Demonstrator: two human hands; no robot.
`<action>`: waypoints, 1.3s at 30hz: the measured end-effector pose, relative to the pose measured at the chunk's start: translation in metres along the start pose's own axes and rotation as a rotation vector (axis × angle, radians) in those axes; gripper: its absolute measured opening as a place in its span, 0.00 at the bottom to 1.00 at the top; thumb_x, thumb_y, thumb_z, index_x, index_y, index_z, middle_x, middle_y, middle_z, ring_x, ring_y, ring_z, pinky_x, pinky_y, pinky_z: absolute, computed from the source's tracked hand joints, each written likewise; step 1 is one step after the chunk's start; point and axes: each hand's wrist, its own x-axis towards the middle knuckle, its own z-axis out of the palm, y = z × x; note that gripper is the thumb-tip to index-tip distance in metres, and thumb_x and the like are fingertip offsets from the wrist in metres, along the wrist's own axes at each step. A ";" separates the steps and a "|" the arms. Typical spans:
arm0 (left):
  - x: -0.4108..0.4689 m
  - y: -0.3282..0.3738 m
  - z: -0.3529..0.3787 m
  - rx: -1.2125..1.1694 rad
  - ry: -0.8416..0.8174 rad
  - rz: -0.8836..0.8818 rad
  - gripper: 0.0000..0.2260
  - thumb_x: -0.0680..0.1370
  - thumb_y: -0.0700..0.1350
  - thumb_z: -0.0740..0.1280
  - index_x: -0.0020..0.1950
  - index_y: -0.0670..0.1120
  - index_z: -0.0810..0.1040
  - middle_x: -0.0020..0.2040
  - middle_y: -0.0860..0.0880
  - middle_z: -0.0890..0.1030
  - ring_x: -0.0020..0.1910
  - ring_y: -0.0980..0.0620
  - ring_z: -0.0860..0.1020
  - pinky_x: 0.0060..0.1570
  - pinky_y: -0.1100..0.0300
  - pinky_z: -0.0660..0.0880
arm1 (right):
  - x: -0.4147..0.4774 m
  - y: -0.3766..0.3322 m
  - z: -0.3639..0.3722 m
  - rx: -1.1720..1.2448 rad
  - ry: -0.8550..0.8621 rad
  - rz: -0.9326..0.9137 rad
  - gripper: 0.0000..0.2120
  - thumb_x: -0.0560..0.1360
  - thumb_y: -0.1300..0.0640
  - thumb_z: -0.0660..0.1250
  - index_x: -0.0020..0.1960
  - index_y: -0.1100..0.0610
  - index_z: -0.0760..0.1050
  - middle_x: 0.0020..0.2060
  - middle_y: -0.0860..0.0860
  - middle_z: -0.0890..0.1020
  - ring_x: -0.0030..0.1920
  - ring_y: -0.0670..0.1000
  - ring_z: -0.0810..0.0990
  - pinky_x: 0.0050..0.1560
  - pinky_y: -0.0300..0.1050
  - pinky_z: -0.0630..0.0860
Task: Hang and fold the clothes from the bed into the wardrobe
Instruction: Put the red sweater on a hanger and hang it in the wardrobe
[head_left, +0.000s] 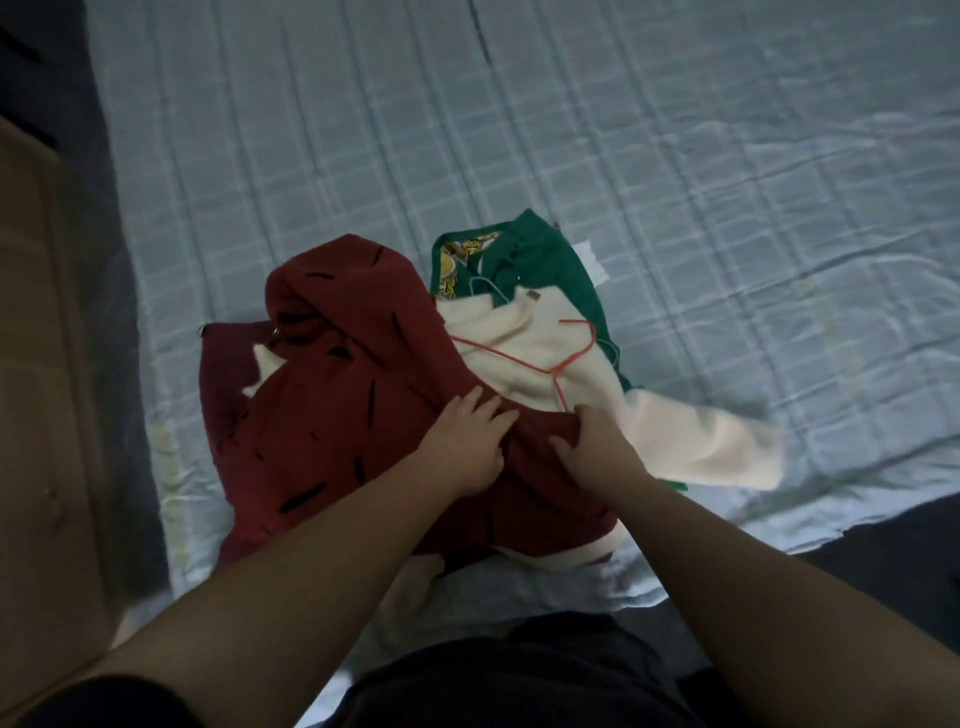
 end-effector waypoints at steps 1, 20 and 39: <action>0.001 0.000 0.004 0.005 -0.019 -0.021 0.29 0.79 0.49 0.59 0.80 0.51 0.57 0.80 0.46 0.59 0.79 0.42 0.53 0.77 0.46 0.51 | 0.003 0.003 0.001 -0.007 0.006 0.005 0.24 0.73 0.41 0.67 0.63 0.55 0.71 0.56 0.56 0.77 0.56 0.60 0.78 0.55 0.56 0.77; -0.083 -0.015 -0.094 -0.155 0.319 0.061 0.31 0.80 0.46 0.62 0.81 0.47 0.54 0.79 0.41 0.59 0.78 0.41 0.56 0.78 0.52 0.51 | -0.092 -0.066 -0.081 0.242 0.385 -0.244 0.10 0.77 0.46 0.67 0.44 0.53 0.75 0.37 0.48 0.78 0.42 0.53 0.77 0.43 0.46 0.69; -0.178 0.024 -0.218 -0.299 0.686 -0.050 0.23 0.82 0.44 0.58 0.78 0.48 0.63 0.77 0.47 0.66 0.75 0.49 0.64 0.72 0.57 0.60 | -0.243 -0.135 -0.261 0.000 0.573 -0.797 0.08 0.77 0.50 0.68 0.41 0.51 0.75 0.34 0.44 0.79 0.39 0.39 0.77 0.39 0.34 0.67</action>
